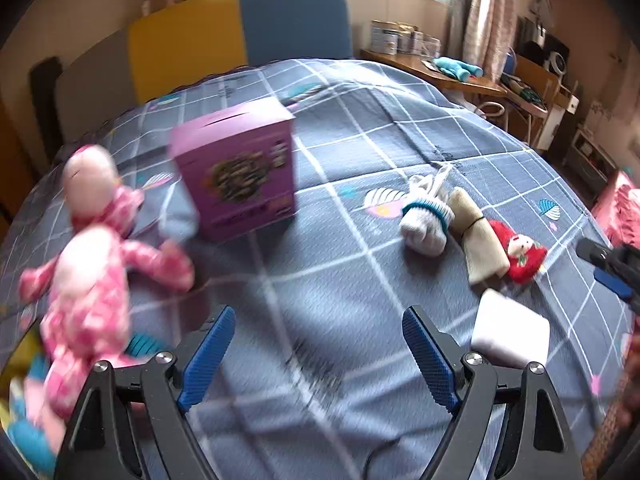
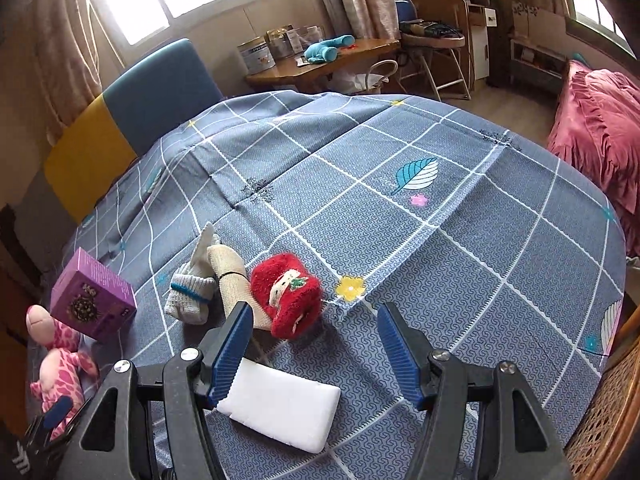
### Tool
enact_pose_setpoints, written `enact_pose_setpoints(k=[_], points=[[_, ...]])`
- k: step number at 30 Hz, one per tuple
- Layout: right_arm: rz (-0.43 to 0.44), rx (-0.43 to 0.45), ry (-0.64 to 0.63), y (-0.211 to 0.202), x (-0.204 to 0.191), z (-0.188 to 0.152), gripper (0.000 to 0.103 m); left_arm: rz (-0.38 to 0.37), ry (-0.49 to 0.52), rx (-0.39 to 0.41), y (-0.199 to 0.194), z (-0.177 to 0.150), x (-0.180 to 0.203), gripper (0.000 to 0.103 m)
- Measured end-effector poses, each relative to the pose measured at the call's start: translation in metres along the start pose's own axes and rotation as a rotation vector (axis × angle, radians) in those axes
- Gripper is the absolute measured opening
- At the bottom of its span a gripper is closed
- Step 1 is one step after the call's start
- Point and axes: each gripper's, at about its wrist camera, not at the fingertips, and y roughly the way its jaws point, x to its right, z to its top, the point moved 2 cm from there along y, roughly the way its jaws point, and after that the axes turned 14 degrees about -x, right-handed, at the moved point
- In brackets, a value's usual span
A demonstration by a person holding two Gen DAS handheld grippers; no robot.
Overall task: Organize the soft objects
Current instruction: 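Move both tools back toward the remaining items on the bed, then grasp the white knit glove with the left gripper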
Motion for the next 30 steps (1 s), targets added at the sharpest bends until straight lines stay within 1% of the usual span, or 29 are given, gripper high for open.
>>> enact_pose_setpoints(k=[5, 7, 12, 15, 17, 19, 20, 21, 22, 23, 26, 30], points=[[0.036, -0.023, -0.003, 0.004, -0.001, 0.000, 0.065, -0.009, 0.109, 0.012, 0.026, 0.039, 0.034, 0.086], [0.049, -0.028, 0.003, 0.004, 0.000, 0.001, 0.065, 0.000, 0.162, 0.009, 0.039, 0.053, 0.052, 0.086], [0.089, -0.033, 0.057, 0.004, 0.010, 0.002, 0.066, 0.006, 0.275, 0.008, 0.070, 0.079, 0.084, 0.086], [0.104, -0.046, 0.080, 0.006, 0.015, 0.004, 0.065, -0.008, 0.301, -0.005, 0.090, 0.093, 0.093, 0.086], [0.113, -0.062, 0.088, 0.009, 0.016, 0.004, 0.066, -0.041, 0.305, -0.012, 0.099, 0.100, 0.096, 0.086], [0.122, -0.073, 0.089, 0.012, 0.016, 0.004, 0.065, -0.051, 0.310, -0.010, 0.108, 0.104, 0.100, 0.086], [0.123, -0.077, 0.089, 0.013, 0.016, 0.004, 0.065, -0.062, 0.310, -0.016, 0.111, 0.104, 0.102, 0.084], [0.123, -0.080, 0.087, 0.013, 0.015, 0.004, 0.065, -0.090, 0.305, -0.036, 0.116, 0.104, 0.103, 0.071], [0.123, -0.080, 0.086, 0.014, 0.015, 0.004, 0.066, -0.108, 0.301, -0.061, 0.121, 0.103, 0.104, 0.048], [0.123, -0.080, 0.087, 0.014, 0.016, 0.004, 0.066, -0.111, 0.294, -0.077, 0.124, 0.100, 0.104, 0.048], [0.129, -0.077, 0.097, 0.014, 0.018, 0.005, 0.065, -0.126, 0.280, -0.050, 0.114, 0.088, 0.100, 0.041], [0.140, -0.088, 0.112, 0.017, 0.021, 0.006, 0.065, -0.112, 0.195, -0.059, 0.097, 0.065, 0.074, 0.040]])
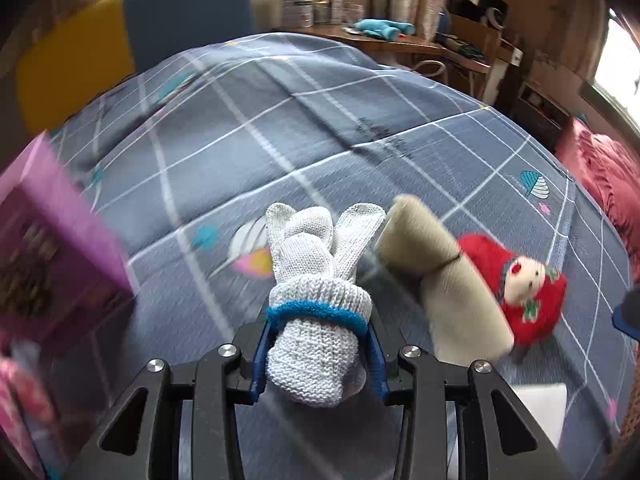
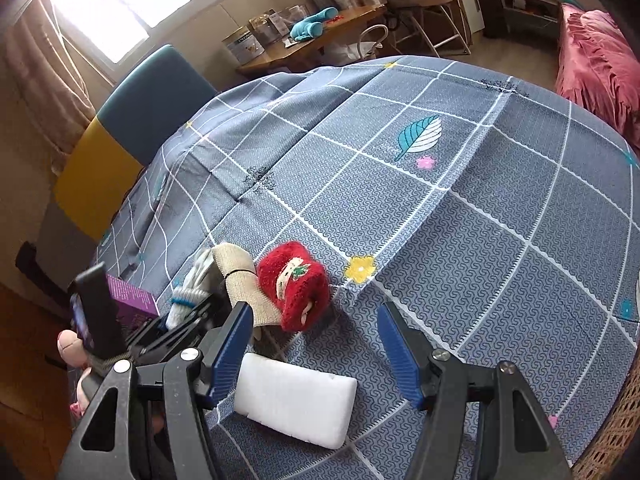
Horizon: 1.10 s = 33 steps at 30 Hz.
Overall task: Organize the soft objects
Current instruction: 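Grasp the white knit glove with the left gripper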
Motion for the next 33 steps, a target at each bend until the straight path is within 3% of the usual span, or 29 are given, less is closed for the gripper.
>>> enact_pose_setpoints(k=[2, 8, 14, 18, 21, 27, 33], points=[[0.004, -0.004, 0.001, 0.000, 0.000, 0.000, 0.065, 0.012, -0.053, 0.003, -0.011, -0.019, -0.013, 0.040], [0.003, -0.012, -0.029, 0.002, -0.006, -0.002, 0.065, 0.154, -0.214, 0.035, -0.055, -0.094, -0.055, 0.040], [0.006, -0.042, -0.115, 0.007, -0.022, -0.009, 0.063, 0.280, -0.309, 0.051, -0.076, -0.165, -0.083, 0.040], [0.001, -0.041, -0.186, 0.008, -0.036, -0.015, 0.059, 0.284, -0.371, 0.055, -0.065, -0.202, -0.096, 0.043], [-0.029, -0.027, -0.229, 0.008, -0.044, -0.019, 0.057, 0.270, -0.376, 0.080, -0.061, -0.207, -0.096, 0.043], [-0.081, -0.014, -0.265, 0.010, -0.049, -0.020, 0.039, 0.228, -0.386, 0.083, -0.058, -0.207, -0.098, 0.043], [-0.130, -0.008, -0.284, 0.013, -0.051, -0.022, 0.038, 0.219, -0.388, 0.089, -0.059, -0.207, -0.098, 0.044]])
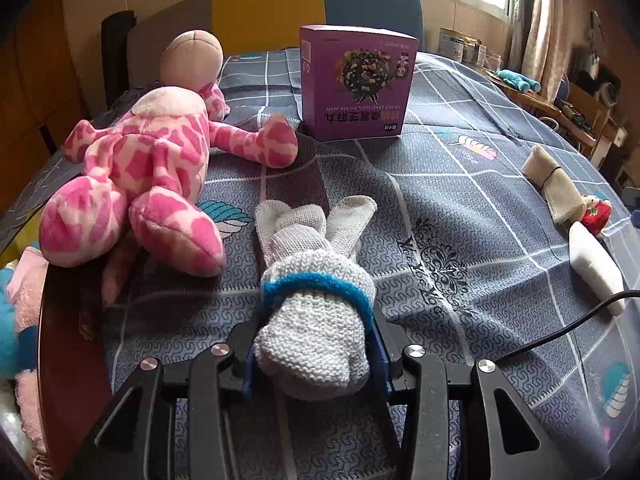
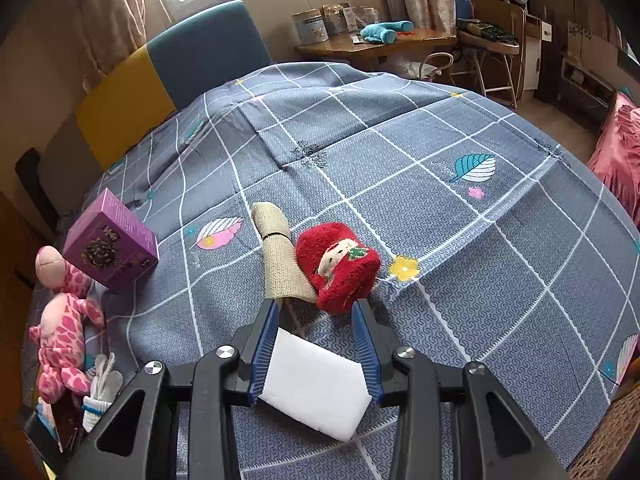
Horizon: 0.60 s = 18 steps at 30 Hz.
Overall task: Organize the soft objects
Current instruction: 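Grasp the white knit glove with the left gripper, then grasp the beige burlap tube with the right gripper and lift it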
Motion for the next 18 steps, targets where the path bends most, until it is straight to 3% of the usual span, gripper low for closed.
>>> enact_pose_setpoints(k=[8, 18], points=[[-0.010, -0.026, -0.052, 0.008, -0.012, -0.002, 0.037, -0.031, -0.017, 0.009, 0.001, -0.001, -0.005, 0.044], [0.019, -0.126, -0.149, 0.028, -0.032, 0.000, 0.037, -0.033, -0.018, 0.011, 0.001, 0.000, -0.005, 0.044]])
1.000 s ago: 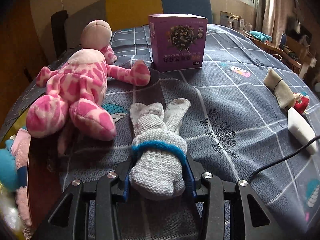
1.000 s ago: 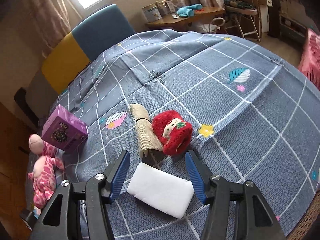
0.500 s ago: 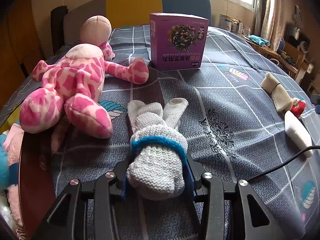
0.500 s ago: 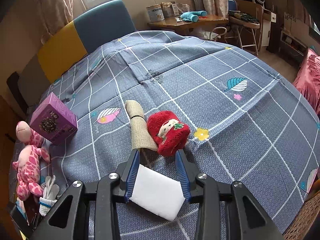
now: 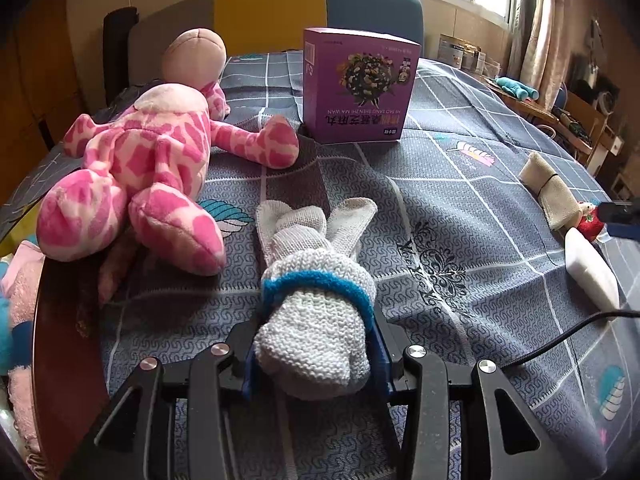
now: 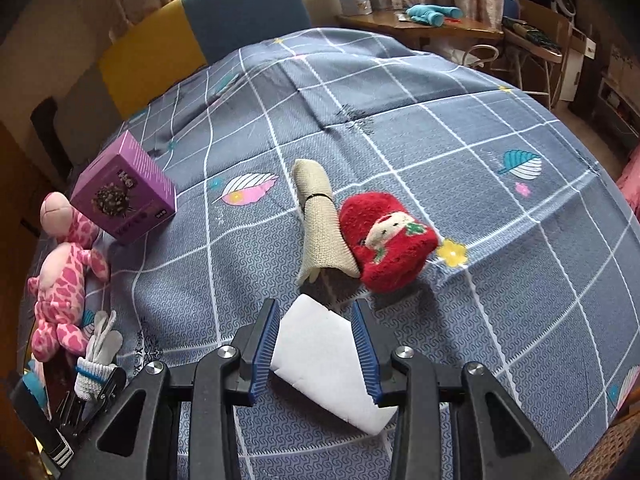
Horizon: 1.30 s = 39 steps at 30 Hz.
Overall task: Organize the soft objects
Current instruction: 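Grasp the beige burlap tube with the right gripper and lift it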
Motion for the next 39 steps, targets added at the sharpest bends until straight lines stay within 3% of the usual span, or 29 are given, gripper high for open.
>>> enact_pose_setpoints(k=[5, 12, 20, 24, 27, 32, 36, 39], points=[[-0.044, -0.022, -0.086, 0.006, -0.006, 0.032, 0.037, 0.006, 0.002, -0.001, 0.000, 0.000, 0.000, 0.044], [-0.055, -0.037, -0.114, 0.009, -0.003, 0.080, 0.040, 0.006, 0.001, -0.002, 0.001, 0.000, 0.001, 0.045], [-0.172, -0.112, -0.197, 0.064, -0.027, 0.098, 0.039, 0.011, 0.003, -0.003, 0.001, 0.000, 0.001, 0.046], [-0.332, -0.118, -0.295, 0.086, -0.040, 0.092, 0.022, 0.010, 0.002, -0.003, 0.000, 0.000, 0.001, 0.046], [-0.358, -0.107, -0.295, 0.079, -0.038, 0.088, 0.016, 0.008, 0.001, -0.003, 0.000, 0.000, 0.001, 0.046], [-0.250, -0.026, -0.325, 0.035, -0.053, 0.065, 0.016, 0.009, 0.000, -0.001, 0.000, 0.000, 0.001, 0.046], [-0.067, -0.104, -0.379, 0.022, -0.077, 0.032, 0.016, 0.002, -0.004, 0.000, 0.000, 0.000, 0.000, 0.046], [0.003, -0.186, -0.397, 0.035, -0.091, 0.002, 0.016, 0.001, -0.005, 0.001, 0.000, 0.000, 0.000, 0.046]])
